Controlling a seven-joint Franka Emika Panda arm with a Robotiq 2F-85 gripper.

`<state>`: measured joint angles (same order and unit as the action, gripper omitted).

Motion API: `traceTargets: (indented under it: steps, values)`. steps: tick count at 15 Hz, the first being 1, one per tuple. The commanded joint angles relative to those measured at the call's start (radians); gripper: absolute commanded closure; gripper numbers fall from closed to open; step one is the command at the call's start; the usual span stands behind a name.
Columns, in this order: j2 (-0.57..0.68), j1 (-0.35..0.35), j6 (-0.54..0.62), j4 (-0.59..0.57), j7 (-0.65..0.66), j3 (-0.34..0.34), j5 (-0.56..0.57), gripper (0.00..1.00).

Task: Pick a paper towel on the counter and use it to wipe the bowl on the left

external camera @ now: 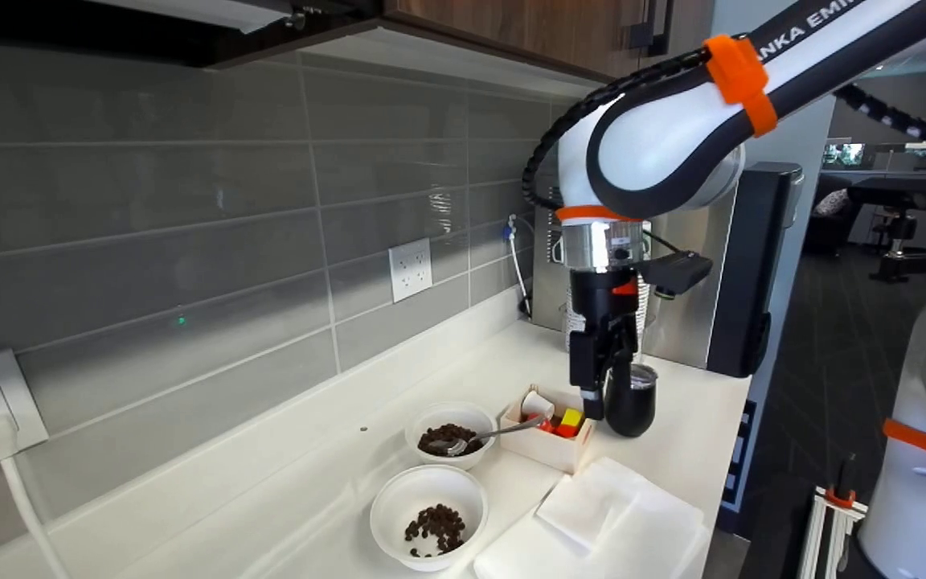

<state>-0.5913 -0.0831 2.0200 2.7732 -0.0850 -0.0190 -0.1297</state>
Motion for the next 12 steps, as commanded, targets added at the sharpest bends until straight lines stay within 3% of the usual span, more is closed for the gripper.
traceTargets:
  steps: [1,12]
  values:
    - [0.142,-0.018,0.183,-0.001,0.027,-0.019,-0.030,0.00]
    - [0.448,-0.003,0.495,0.000,0.023,-0.007,-0.027,0.00]
